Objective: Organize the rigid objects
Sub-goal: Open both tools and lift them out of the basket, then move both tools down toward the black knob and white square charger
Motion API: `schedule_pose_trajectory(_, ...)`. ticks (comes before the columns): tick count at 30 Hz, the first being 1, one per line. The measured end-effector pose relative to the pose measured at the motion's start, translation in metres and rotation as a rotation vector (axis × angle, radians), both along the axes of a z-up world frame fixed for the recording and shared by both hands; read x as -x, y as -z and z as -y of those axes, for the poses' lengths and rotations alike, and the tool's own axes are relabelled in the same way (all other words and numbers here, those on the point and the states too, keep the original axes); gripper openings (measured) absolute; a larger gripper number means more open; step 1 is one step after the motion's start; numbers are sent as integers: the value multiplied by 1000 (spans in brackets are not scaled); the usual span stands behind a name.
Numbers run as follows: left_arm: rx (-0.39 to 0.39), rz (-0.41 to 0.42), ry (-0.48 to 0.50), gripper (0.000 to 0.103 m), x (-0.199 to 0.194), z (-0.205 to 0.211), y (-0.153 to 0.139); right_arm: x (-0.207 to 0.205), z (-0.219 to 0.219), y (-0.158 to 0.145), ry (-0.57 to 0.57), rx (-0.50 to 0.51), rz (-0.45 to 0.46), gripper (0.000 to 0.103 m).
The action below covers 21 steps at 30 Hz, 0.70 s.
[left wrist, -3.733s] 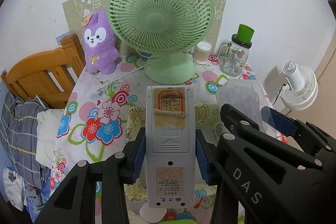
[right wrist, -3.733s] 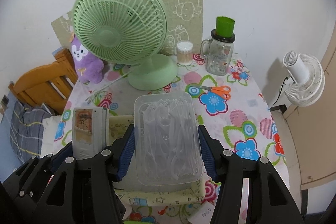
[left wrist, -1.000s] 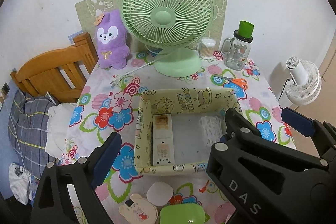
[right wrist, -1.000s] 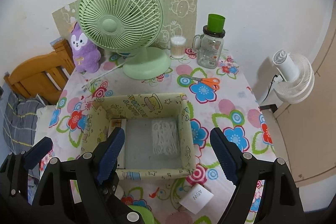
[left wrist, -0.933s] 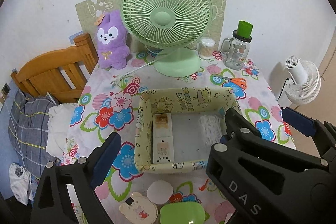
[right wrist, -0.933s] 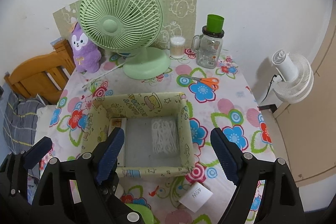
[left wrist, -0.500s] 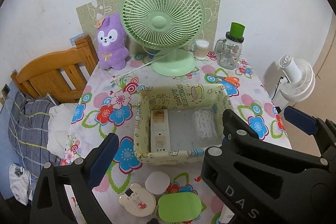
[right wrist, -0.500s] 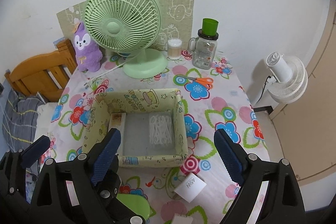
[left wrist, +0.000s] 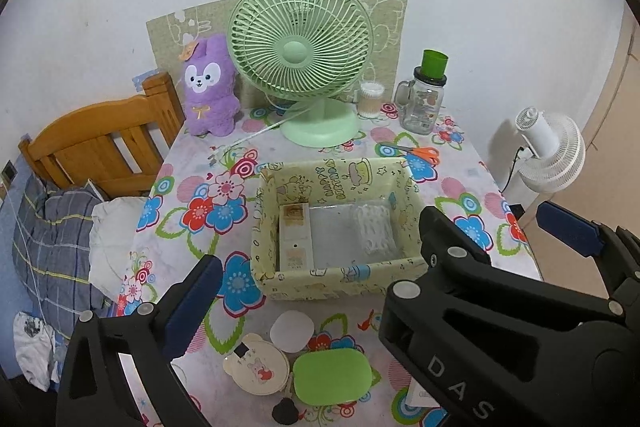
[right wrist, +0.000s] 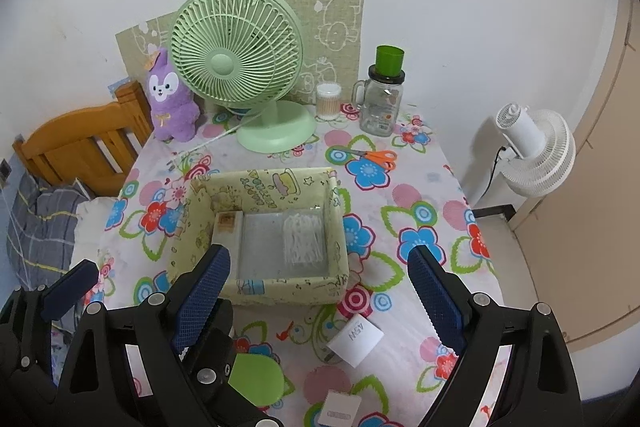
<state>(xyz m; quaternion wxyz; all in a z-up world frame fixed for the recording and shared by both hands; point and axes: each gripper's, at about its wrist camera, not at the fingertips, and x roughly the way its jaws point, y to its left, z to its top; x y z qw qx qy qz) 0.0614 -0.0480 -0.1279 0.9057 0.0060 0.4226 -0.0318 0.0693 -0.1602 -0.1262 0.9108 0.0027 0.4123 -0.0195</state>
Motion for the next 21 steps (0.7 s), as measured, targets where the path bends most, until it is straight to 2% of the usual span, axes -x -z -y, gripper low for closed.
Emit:
schedule_pose_trajectory(9,32,-6,14,103,15,-1,13,17,-2,11,-4,15,-2,93)
schedule_pose_trajectory(14,23,-13,12,103,23,-1,25,25,-1,25,2,15,-30,93)
schedule_pose_trajectory(21,11,-4,16,103,34,1,44,38,-1,48,-10,2,-1,93)
